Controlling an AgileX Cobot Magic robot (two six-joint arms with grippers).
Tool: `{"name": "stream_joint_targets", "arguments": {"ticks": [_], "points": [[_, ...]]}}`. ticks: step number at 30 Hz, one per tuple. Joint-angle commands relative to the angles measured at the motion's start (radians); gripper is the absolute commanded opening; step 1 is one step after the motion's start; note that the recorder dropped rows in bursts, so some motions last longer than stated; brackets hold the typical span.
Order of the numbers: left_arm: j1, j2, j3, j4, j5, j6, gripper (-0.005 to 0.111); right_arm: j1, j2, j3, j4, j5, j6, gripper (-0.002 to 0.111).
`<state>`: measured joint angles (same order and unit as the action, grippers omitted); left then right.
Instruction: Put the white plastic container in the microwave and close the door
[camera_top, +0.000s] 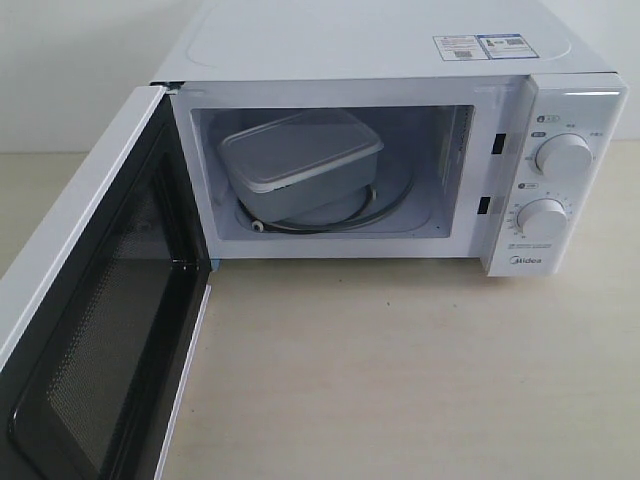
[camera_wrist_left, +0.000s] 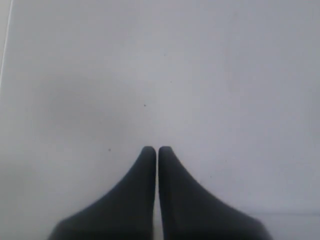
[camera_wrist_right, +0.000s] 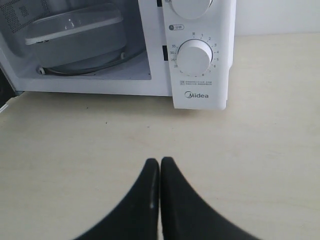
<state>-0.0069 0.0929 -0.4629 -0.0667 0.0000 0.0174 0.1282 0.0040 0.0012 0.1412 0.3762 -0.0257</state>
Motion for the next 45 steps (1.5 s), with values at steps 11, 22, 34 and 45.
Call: {"name": "stream_joint_targets", "arguments": {"ticks": [11, 22, 34, 45], "points": [[-0.003, 0.374, -0.34, -0.004, 0.839, 0.039, 0.004, -0.004, -0.004, -0.001, 0.002, -0.01, -0.01, 0.0], [-0.003, 0.455, -0.34, -0.201, 0.88, 0.126, 0.004, -0.004, -0.004, -0.001, 0.002, -0.012, -0.008, 0.0], [-0.003, 0.835, -0.34, -0.651, 1.032, 0.539, 0.004, -0.004, -0.004, -0.001, 0.002, -0.012, -0.006, 0.0], [-0.152, 1.077, -0.34, -0.984, 0.951, 0.829, 0.004, -0.004, -0.004, -0.001, 0.004, -0.012, -0.006, 0.0]]}}
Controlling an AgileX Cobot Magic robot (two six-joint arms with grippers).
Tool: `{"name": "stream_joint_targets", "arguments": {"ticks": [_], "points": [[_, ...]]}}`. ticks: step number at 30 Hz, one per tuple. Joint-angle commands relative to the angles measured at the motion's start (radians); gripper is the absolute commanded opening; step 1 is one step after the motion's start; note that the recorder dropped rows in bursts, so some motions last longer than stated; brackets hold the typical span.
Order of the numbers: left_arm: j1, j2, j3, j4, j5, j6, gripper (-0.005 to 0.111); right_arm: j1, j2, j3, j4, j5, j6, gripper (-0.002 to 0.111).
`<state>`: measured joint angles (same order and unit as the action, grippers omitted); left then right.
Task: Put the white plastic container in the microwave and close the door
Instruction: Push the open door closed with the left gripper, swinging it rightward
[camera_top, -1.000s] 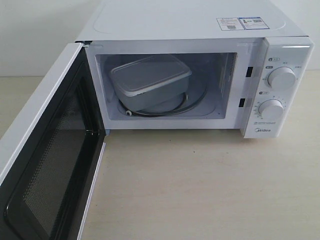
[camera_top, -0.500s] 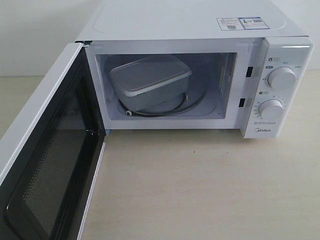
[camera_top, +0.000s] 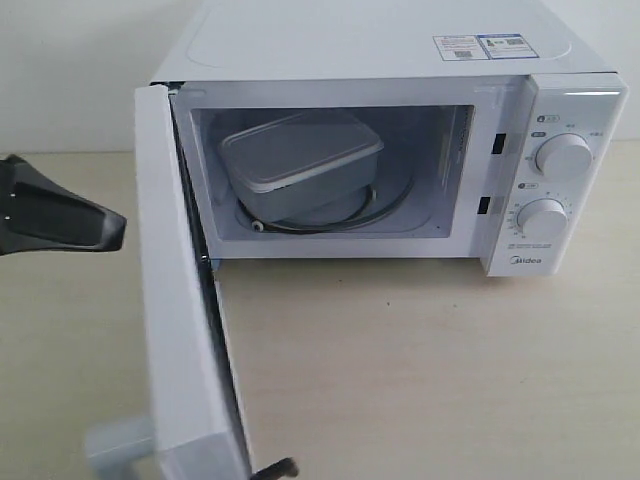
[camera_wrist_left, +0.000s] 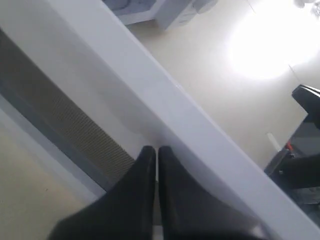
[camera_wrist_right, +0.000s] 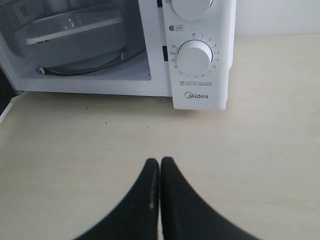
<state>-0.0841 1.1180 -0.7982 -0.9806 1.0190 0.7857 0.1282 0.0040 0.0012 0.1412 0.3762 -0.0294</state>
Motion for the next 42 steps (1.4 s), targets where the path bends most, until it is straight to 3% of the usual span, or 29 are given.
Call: {"name": "stream_joint_targets", "arguments": {"ticks": [1, 5, 7, 10, 25, 30, 33, 35, 42], "points": [[-0.131, 0.089, -0.006, -0.106, -0.118, 0.092, 0.004, -0.004, -0.004, -0.001, 0.004, -0.012, -0.002, 0.0], [-0.235, 0.166, -0.006, -0.195, -0.239, 0.209, 0.004, -0.004, -0.004, -0.001, 0.004, -0.012, -0.002, 0.0], [-0.304, 0.229, -0.008, -0.334, -0.38, 0.326, 0.004, -0.004, -0.004, -0.001, 0.004, -0.012, -0.002, 0.0], [-0.339, 0.287, -0.055, -0.394, -0.391, 0.384, 0.004, -0.004, -0.004, -0.001, 0.004, -0.012, -0.002, 0.0], [-0.348, 0.309, -0.078, -0.504, -0.475, 0.543, 0.004, -0.004, -0.004, -0.001, 0.003, -0.023, 0.0, 0.0], [-0.348, 0.216, 0.004, -0.504, -0.506, 0.543, 0.004, -0.004, -0.004, -0.001, 0.009, -0.147, 0.002, 0.0], [-0.346, 0.044, 0.118, -0.504, -0.579, 0.543, 0.004, -0.004, -0.004, -0.001, 0.009, -0.444, 0.002, 0.0], [-0.346, -0.03, 0.156, -0.502, -0.586, 0.543, 0.004, -0.004, -0.004, -0.001, 0.009, -0.521, 0.0, 0.0], [-0.346, -0.285, 0.285, -0.496, -0.638, 0.511, 0.004, -0.004, 0.07, -0.221, 0.001, -0.284, -0.066, 0.0]]}}
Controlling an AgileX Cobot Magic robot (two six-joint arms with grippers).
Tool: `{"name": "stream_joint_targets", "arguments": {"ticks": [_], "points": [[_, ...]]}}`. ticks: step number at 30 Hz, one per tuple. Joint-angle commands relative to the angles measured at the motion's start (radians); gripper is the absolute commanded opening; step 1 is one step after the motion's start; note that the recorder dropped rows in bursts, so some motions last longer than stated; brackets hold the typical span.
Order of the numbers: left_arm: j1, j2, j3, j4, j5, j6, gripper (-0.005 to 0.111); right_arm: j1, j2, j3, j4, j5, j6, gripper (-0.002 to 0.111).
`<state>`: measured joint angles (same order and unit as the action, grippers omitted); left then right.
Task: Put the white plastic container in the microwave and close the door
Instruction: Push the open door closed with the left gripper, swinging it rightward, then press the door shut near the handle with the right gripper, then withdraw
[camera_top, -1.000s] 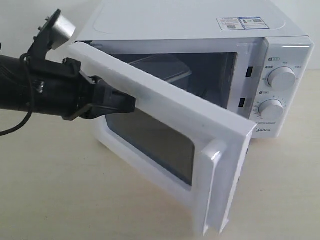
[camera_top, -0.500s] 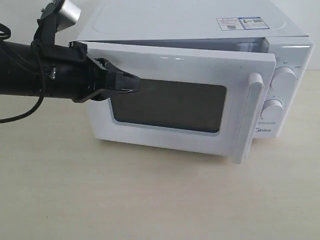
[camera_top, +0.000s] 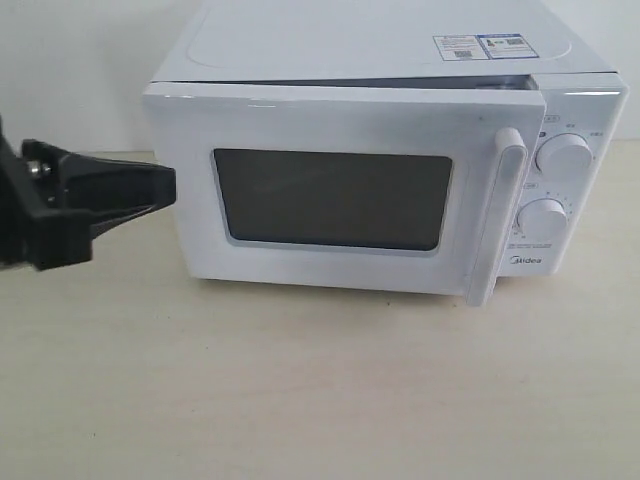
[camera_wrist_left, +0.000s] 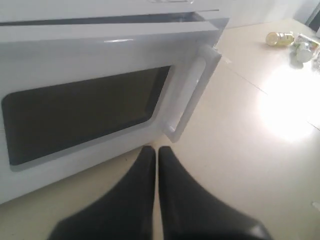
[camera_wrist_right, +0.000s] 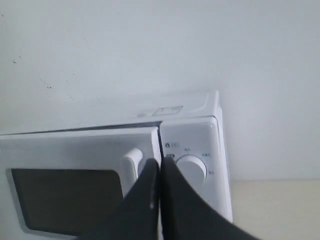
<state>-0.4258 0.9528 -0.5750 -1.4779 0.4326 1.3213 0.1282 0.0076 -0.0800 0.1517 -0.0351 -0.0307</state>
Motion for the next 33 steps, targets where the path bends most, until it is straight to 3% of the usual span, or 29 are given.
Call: {"name": "stream_joint_targets", "arguments": {"ticks": [1, 5, 10, 20, 33], "points": [[-0.004, -0.144, 0.076, 0.002, -0.077, -0.032, 0.004, -0.004, 0.108, -0.181, -0.01, 0.174, -0.087, 0.0], [-0.004, -0.238, 0.144, 0.002, -0.171, -0.048, 0.004, -0.004, 0.299, -0.372, -0.006, 0.322, -0.121, 0.0], [-0.004, -0.345, 0.23, 0.002, -0.209, -0.077, 0.004, -0.004, 0.47, -0.486, -0.006, 0.287, -0.11, 0.0], [-0.004, -0.435, 0.318, 0.002, -0.221, -0.118, 0.004, -0.004, 0.544, -0.491, -0.004, 0.089, -0.06, 0.0], [-0.004, -0.437, 0.322, 0.002, -0.224, -0.118, 0.004, -0.004, 0.542, -0.491, -0.004, 0.083, -0.047, 0.0]]}}
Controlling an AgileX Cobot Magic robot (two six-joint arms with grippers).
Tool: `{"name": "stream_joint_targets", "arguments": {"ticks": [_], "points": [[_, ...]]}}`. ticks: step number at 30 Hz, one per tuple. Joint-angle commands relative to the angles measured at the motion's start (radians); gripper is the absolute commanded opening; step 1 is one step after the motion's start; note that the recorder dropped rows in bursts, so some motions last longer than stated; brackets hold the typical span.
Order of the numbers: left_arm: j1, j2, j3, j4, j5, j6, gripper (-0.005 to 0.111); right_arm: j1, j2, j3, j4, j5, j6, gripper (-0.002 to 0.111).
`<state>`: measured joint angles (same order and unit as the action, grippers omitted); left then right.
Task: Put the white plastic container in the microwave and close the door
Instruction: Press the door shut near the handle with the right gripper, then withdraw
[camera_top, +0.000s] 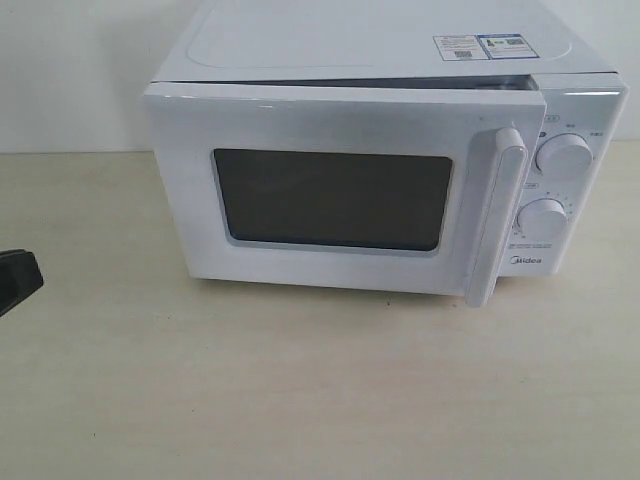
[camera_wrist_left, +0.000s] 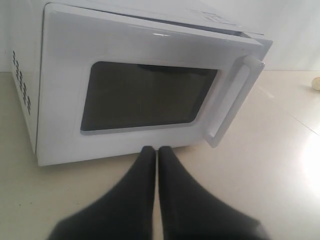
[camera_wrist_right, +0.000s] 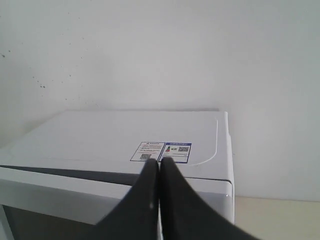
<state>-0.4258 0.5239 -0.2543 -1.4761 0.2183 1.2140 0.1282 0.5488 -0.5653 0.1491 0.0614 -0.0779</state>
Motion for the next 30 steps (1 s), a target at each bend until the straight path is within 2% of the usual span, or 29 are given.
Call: {"name": "stream_joint_targets", "arguments": {"ticks": [1, 5, 8, 11, 16, 18, 23, 30], "points": [[-0.004, -0.008, 0.002, 0.0, -0.01, -0.01, 0.004, -0.004, 0.001, -0.005, -0.001, -0.013, 0.001, 0.0], [-0.004, -0.008, 0.002, 0.0, -0.018, -0.01, 0.004, 0.001, 0.03, -0.005, 0.039, -0.07, 0.052, 0.0], [-0.004, -0.008, 0.002, 0.0, -0.036, -0.01, 0.004, 0.046, 0.109, -0.019, 0.045, -0.09, 0.054, 0.0], [-0.004, -0.008, 0.002, 0.0, -0.039, -0.01, 0.004, 0.132, 0.239, -0.051, 0.045, -0.079, 0.029, 0.0], [-0.004, -0.008, 0.002, 0.0, -0.039, -0.01, 0.004, 0.333, 0.401, -0.071, 0.043, -0.114, -0.065, 0.0], [-0.004, -0.008, 0.002, 0.0, -0.039, -0.01, 0.004, 0.376, 0.443, -0.071, 0.047, -0.144, -0.065, 0.0], [-0.004, -0.008, 0.002, 0.0, -0.039, -0.01, 0.004, 0.389, 0.566, -0.071, 0.126, -0.284, -0.081, 0.0], [-0.004, -0.008, 0.002, 0.0, -0.038, -0.01, 0.004, 0.389, 0.747, -0.071, 0.511, -0.457, -0.361, 0.0]]}}
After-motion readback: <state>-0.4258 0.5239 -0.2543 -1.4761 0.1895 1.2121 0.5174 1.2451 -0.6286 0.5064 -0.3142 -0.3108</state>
